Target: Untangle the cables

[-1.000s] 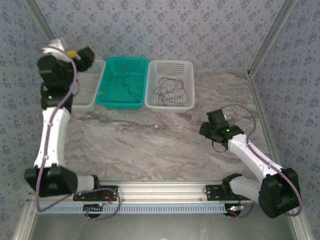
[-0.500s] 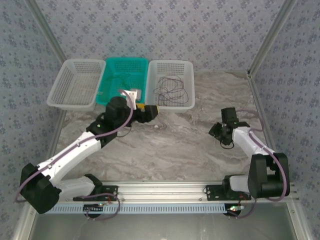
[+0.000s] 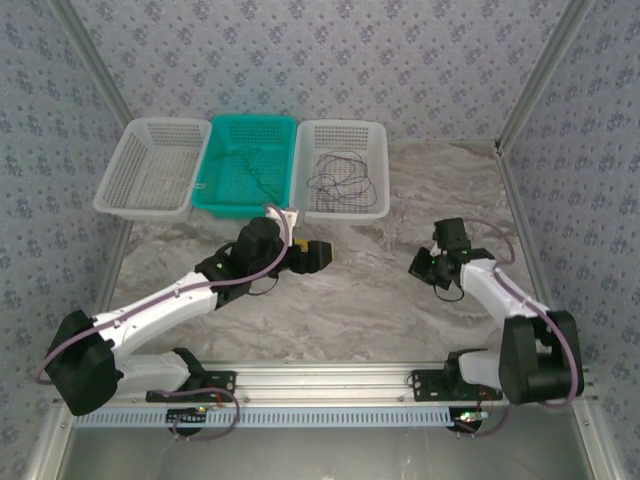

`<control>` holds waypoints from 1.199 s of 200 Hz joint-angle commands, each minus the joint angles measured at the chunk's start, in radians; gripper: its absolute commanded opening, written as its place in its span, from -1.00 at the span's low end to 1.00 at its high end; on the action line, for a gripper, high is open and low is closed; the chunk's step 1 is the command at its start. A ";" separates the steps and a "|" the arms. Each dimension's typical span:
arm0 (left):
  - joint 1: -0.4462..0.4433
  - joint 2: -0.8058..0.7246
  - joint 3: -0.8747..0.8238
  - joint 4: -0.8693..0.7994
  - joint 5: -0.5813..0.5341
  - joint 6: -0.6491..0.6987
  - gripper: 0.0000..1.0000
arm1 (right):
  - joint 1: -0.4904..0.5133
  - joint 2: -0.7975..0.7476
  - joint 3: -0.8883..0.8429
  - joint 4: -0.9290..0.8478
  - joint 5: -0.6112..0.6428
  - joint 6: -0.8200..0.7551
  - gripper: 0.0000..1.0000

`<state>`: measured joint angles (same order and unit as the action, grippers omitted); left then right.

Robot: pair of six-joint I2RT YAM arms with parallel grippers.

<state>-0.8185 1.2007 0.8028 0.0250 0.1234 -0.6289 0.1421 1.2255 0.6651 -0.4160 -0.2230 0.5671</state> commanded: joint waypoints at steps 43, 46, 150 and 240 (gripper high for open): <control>0.010 -0.055 0.037 0.049 0.008 0.060 0.69 | 0.160 -0.093 0.193 0.087 -0.215 -0.024 -1.00; 0.012 -0.060 0.036 0.051 0.010 0.064 0.69 | 0.170 -0.091 0.203 0.089 -0.220 -0.027 -1.00; 0.107 -0.153 -0.058 0.162 0.128 -0.066 -0.67 | 0.426 0.022 0.370 0.156 -0.296 -0.063 -1.00; 0.245 -0.238 0.255 -0.042 0.146 0.059 -1.00 | 0.433 -0.058 0.330 0.220 -0.261 -0.040 -0.08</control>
<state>-0.6254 0.9771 0.8474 0.0753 0.2436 -0.6601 0.5804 1.2274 1.0042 -0.2615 -0.4786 0.5240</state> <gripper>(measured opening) 0.063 0.438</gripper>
